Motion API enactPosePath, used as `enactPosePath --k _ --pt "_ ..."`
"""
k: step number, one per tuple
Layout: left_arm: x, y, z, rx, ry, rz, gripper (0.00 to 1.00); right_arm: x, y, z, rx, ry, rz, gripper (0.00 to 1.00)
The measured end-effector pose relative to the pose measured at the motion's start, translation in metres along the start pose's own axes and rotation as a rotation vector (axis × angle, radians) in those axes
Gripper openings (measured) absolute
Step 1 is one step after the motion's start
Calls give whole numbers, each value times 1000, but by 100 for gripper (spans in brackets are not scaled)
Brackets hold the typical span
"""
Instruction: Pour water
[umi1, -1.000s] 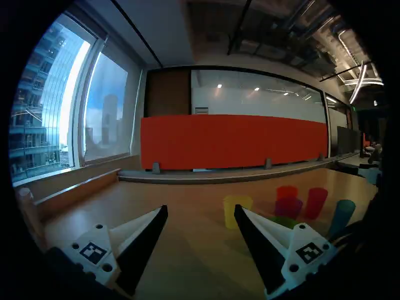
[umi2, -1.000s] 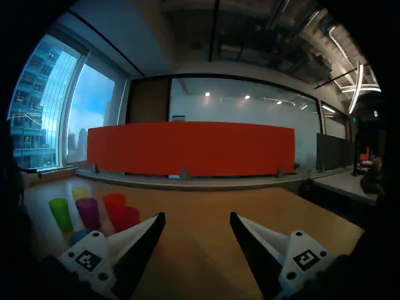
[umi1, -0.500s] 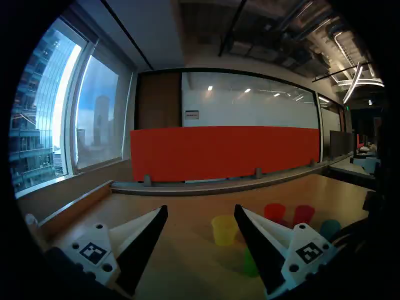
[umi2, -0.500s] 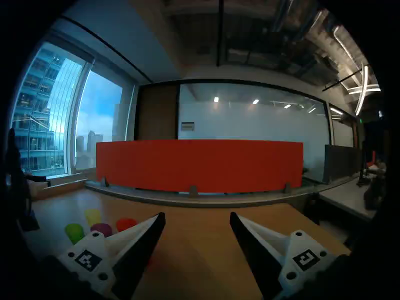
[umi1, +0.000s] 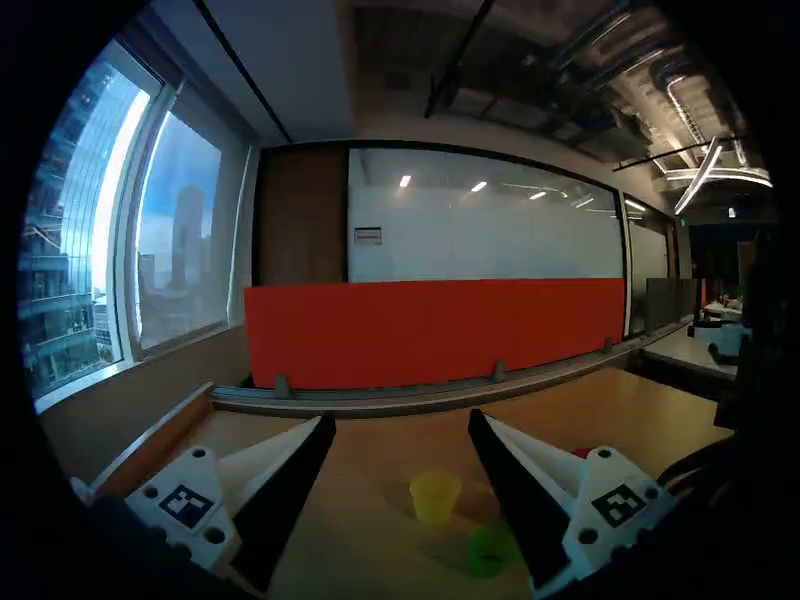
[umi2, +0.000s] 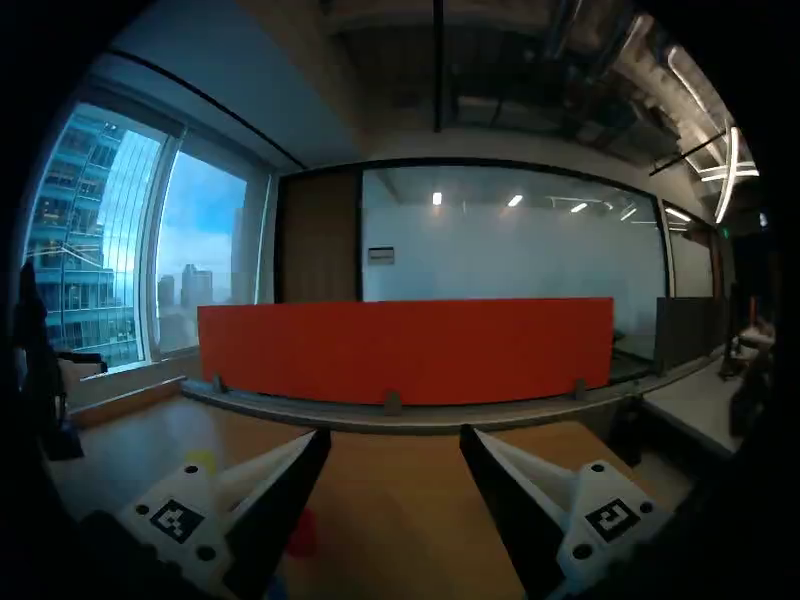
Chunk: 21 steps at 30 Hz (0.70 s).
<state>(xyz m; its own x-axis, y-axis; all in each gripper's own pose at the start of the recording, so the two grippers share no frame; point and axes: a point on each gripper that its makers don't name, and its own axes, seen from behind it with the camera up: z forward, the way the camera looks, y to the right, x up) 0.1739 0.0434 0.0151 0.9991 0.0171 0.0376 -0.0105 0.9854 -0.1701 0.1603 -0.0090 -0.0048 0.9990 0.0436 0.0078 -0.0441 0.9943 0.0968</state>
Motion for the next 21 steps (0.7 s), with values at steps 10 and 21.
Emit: enactPosePath --k 10,21 --pt "23 9 6 -74 3 14 99 14 -13 3 78 -12 7 100" --pt "27 49 1 -258 -2 -30 99 13 -50 -5 264 -41 2 100"
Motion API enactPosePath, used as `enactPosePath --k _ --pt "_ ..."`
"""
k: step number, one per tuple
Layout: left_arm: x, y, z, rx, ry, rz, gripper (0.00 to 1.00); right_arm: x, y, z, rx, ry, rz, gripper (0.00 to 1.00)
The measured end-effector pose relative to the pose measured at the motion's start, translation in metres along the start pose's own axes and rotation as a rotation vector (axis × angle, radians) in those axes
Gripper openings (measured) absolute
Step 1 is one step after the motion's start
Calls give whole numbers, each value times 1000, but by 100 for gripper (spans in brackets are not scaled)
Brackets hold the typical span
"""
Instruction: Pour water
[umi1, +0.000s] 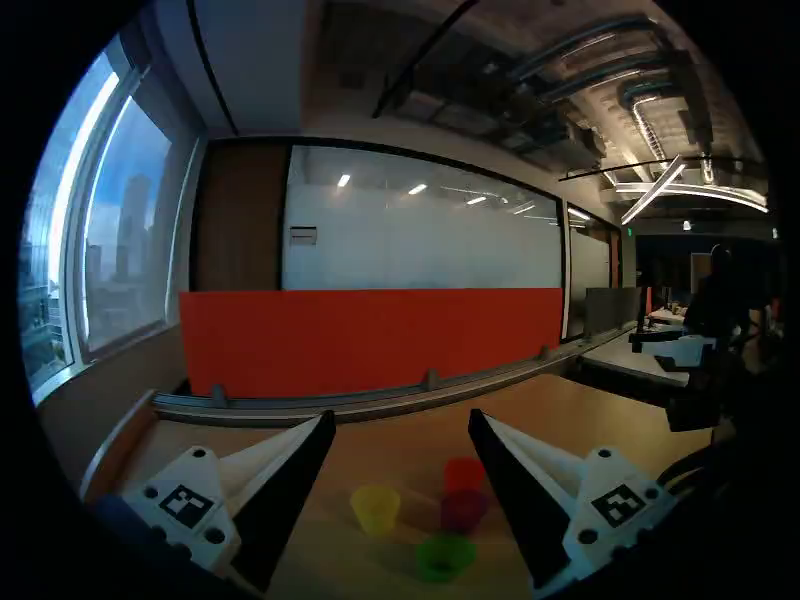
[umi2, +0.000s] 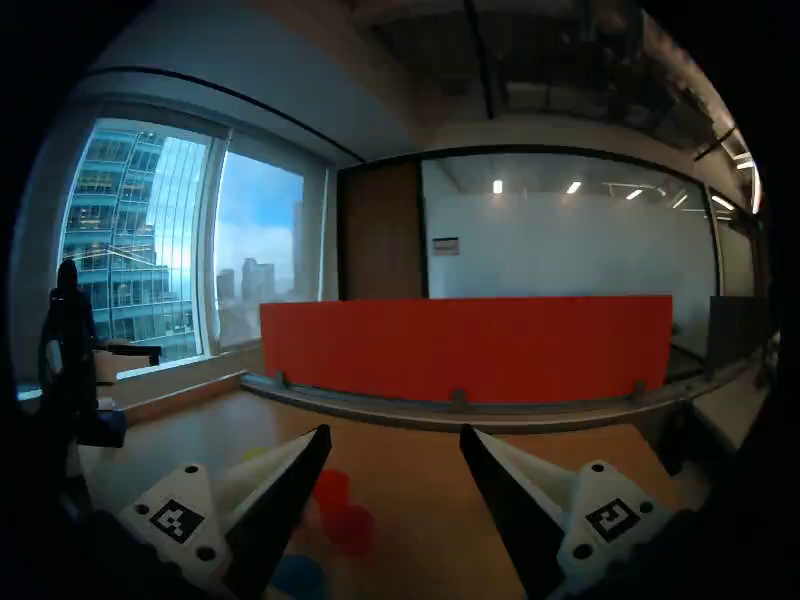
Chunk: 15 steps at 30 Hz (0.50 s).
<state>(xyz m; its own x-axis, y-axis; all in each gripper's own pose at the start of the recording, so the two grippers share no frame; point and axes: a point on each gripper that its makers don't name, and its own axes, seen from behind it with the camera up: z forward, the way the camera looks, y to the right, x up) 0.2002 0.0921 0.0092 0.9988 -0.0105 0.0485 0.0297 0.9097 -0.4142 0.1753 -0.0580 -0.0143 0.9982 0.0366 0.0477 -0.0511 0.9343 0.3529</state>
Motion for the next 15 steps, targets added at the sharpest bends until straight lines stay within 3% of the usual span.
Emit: enactPosePath --k 15 --pt "18 42 -4 -211 29 -12 99 8 -49 -6 226 -12 -33 100"
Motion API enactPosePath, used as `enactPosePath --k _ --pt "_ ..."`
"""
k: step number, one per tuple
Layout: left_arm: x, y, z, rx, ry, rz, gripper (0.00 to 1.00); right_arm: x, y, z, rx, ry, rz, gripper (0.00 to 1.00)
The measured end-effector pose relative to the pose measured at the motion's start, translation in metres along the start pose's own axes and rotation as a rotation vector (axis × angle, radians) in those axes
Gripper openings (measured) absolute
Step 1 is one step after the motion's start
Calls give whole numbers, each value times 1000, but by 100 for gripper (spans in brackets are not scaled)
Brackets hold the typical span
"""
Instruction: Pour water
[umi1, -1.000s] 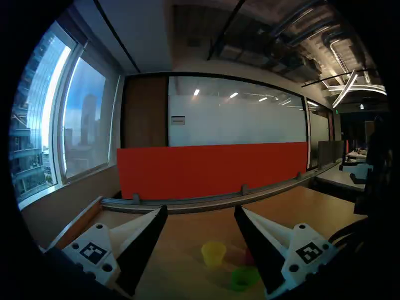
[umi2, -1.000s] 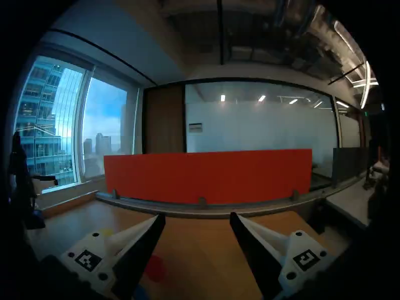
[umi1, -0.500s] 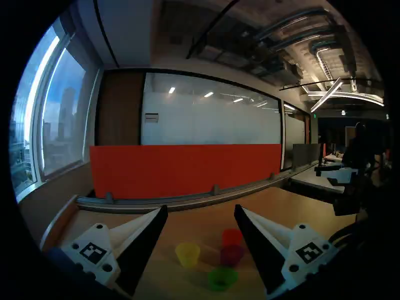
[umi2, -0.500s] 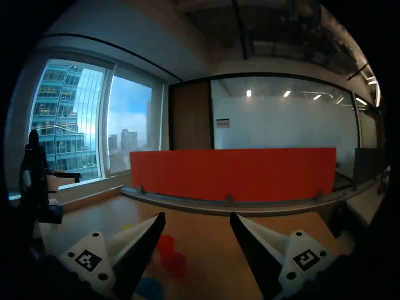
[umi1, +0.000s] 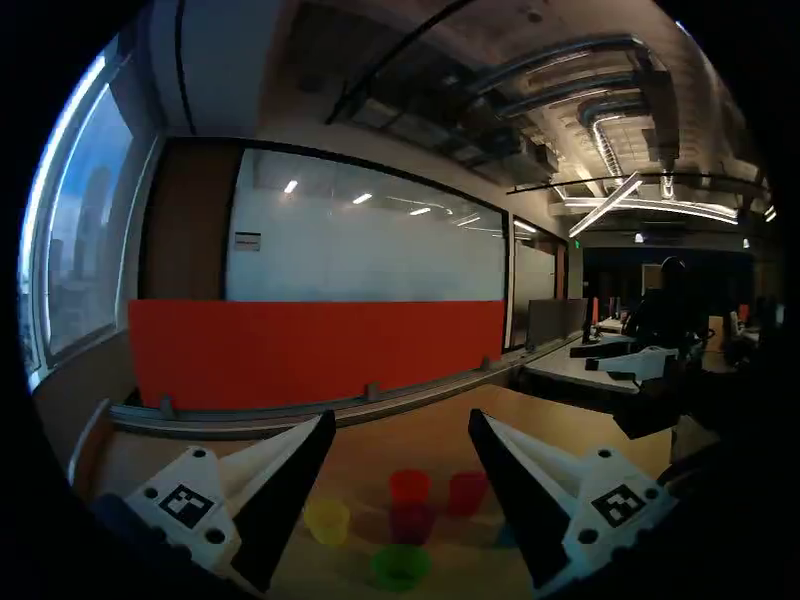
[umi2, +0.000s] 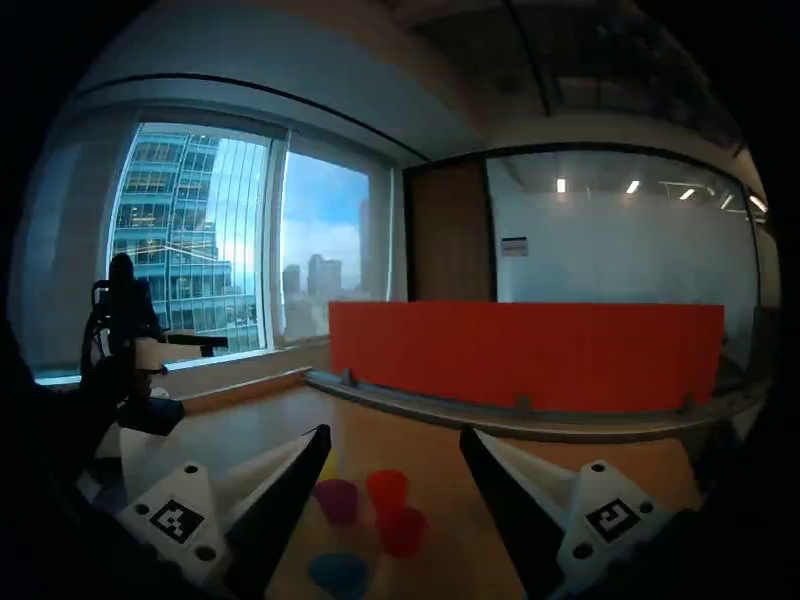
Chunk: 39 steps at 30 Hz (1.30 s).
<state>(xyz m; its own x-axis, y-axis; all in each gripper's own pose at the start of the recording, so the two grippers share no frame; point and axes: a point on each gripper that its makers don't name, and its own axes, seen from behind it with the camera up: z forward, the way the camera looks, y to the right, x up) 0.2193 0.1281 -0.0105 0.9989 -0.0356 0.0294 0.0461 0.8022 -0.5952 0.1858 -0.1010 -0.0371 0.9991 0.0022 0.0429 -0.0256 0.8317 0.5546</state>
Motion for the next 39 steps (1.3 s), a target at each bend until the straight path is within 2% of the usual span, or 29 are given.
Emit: enactPosePath --k 11,16,24,39 --pt "-15 22 -1 -93 -64 13 99 -7 -17 -2 76 -72 -48 100" --pt "-25 26 -2 -120 -94 29 99 -7 -25 -4 116 -98 -84 100" --pt "-39 28 -2 -147 -133 46 99 -11 -32 -9 157 -128 -103 100" --pt "-83 16 -2 -142 -226 59 99 -57 -38 -12 216 -231 -121 100"
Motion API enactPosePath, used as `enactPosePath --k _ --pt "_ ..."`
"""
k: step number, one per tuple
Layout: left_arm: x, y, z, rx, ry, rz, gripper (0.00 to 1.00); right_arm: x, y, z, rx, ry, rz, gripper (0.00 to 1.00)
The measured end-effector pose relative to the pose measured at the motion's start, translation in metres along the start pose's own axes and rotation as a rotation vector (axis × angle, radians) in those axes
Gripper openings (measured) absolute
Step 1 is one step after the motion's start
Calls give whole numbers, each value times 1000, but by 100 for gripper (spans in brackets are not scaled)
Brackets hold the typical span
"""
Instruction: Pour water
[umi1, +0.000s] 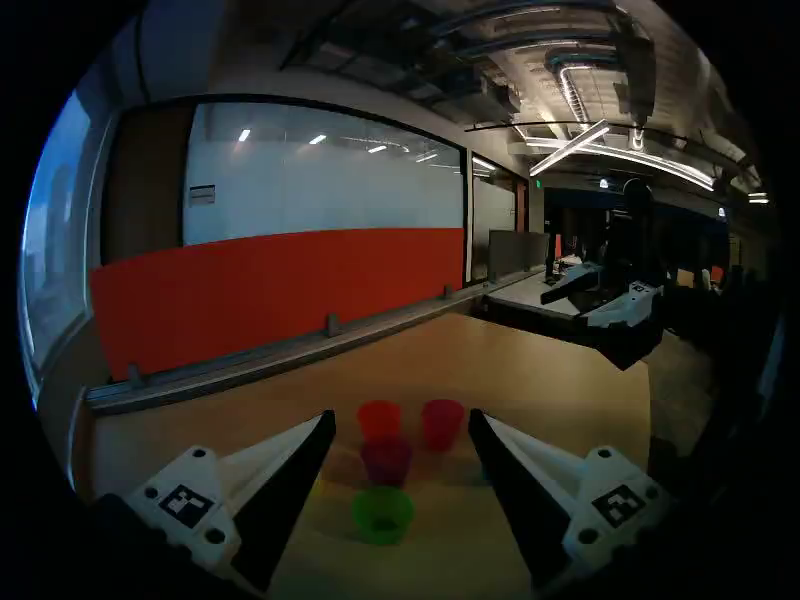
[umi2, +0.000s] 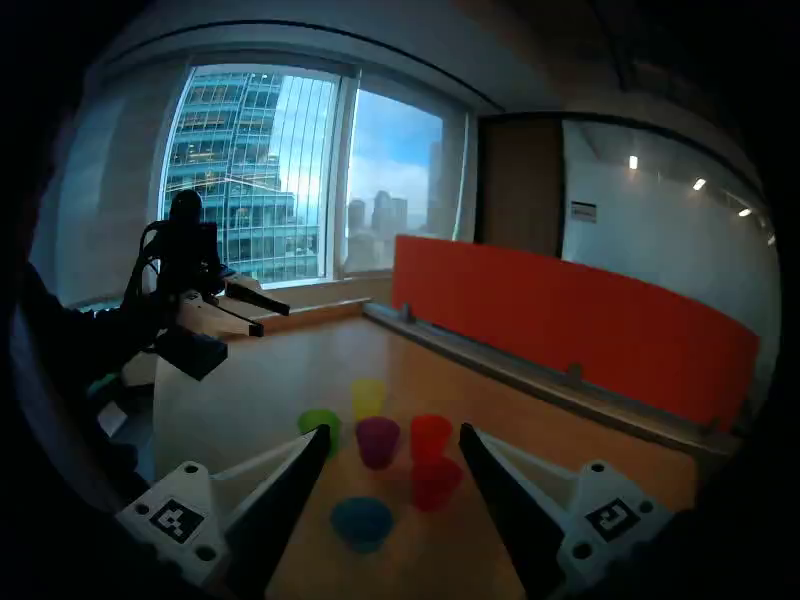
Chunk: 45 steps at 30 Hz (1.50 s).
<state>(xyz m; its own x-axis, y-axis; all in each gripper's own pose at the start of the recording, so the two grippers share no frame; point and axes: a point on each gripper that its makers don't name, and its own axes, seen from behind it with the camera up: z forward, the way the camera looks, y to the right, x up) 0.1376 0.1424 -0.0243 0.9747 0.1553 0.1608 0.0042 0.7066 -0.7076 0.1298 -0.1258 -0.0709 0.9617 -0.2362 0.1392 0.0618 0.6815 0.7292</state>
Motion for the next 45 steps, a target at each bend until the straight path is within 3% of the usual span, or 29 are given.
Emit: enactPosePath --k 12,45 --pt "-34 -5 10 -9 -70 -4 99 -27 -3 9 31 -72 -13 100" --pt "-141 -17 37 -35 -291 5 99 -138 -20 46 131 -299 -47 100"
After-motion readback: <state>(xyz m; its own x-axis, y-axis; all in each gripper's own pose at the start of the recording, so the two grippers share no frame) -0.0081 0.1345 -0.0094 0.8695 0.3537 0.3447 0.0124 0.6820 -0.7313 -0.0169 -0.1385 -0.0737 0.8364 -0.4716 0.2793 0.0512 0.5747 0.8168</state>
